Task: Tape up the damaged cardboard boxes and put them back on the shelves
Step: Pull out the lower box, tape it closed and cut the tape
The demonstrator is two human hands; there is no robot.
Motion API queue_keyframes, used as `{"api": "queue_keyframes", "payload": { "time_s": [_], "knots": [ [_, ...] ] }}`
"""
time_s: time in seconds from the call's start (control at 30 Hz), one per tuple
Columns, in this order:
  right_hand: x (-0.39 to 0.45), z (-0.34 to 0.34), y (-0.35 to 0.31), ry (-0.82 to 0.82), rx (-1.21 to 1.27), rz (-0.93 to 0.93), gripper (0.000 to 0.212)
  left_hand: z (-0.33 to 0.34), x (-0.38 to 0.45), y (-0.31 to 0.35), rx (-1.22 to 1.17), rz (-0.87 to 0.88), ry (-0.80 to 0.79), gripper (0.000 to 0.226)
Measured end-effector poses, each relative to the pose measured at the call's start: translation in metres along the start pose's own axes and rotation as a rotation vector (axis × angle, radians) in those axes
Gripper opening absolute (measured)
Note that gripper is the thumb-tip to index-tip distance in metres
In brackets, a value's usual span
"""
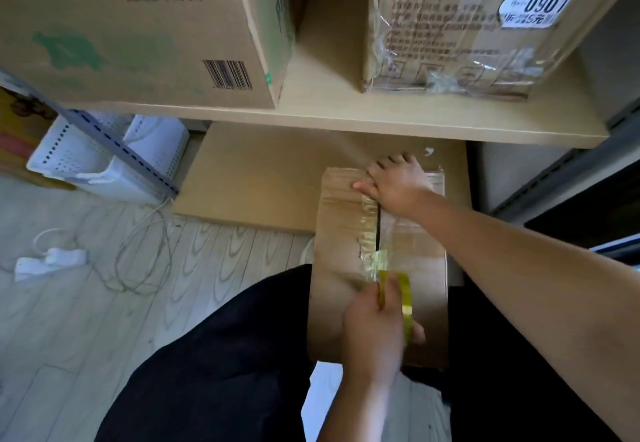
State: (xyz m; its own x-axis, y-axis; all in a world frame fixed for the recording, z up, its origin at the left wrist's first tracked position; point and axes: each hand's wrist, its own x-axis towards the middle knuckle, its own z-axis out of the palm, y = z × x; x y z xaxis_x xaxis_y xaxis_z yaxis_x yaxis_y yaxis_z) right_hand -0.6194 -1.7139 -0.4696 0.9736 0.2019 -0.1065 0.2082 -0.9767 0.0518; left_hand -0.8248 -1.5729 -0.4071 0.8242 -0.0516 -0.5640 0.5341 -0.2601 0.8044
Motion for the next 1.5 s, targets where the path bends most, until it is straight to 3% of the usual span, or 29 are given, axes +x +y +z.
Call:
{"api": "queue_keyframes", "payload": {
  "time_s": [0.1, 0.23, 0.27, 0.33, 0.4, 0.47, 0.63, 0.73, 1.03, 1.27, 1.4, 1.5],
  "knots": [
    [-0.014, -0.004, -0.002, -0.012, 0.029, 0.117, 0.076, -0.007, 0.01, 0.009, 0.189, 0.13, 0.117, 0.046],
    [-0.059, -0.003, -0.008, -0.006, 0.114, 0.469, 0.077, -0.016, 0.033, 0.02, 0.306, 0.196, 0.407, 0.031],
    [-0.069, -0.002, -0.008, -0.011, 0.19, 0.595, 0.076, -0.019, 0.041, 0.023, 0.341, 0.21, 0.489, 0.025],
    [-0.086, -0.001, -0.008, -0.056, 0.507, 0.876, 0.08, -0.025, 0.057, 0.029, 0.419, 0.171, 0.572, 0.04],
    [-0.098, 0.005, -0.012, -0.127, 0.796, 1.011, 0.085, -0.03, 0.075, 0.03, 0.38, 0.038, 0.467, 0.057],
    [-0.107, 0.008, -0.015, -0.153, 0.89, 0.985, 0.092, -0.03, 0.089, 0.026, 0.308, -0.048, 0.351, 0.062],
    [-0.108, 0.0, -0.018, -0.231, 0.898, 1.001, 0.124, -0.016, 0.089, 0.023, 0.45, 0.018, 0.436, 0.087],
    [-0.099, -0.007, -0.025, -0.279, 0.845, 0.975, 0.137, -0.011, 0.092, 0.032, 0.491, -0.019, 0.481, 0.089],
    [-0.091, -0.012, -0.029, -0.343, 0.821, 1.074, 0.145, 0.005, 0.104, 0.026, 0.468, -0.162, 0.485, 0.103],
    [-0.098, -0.011, -0.055, -0.335, 0.535, 1.077, 0.15, 0.007, 0.107, 0.013, 0.523, -0.128, 0.473, 0.107],
    [-0.098, -0.019, -0.054, -0.394, 0.558, 1.087, 0.154, 0.004, 0.108, 0.013, 0.568, -0.148, 0.433, 0.105],
    [-0.097, -0.03, -0.05, -0.448, 0.648, 1.082, 0.152, -0.003, 0.107, 0.017, 0.556, -0.178, 0.365, 0.116]
  ]
}}
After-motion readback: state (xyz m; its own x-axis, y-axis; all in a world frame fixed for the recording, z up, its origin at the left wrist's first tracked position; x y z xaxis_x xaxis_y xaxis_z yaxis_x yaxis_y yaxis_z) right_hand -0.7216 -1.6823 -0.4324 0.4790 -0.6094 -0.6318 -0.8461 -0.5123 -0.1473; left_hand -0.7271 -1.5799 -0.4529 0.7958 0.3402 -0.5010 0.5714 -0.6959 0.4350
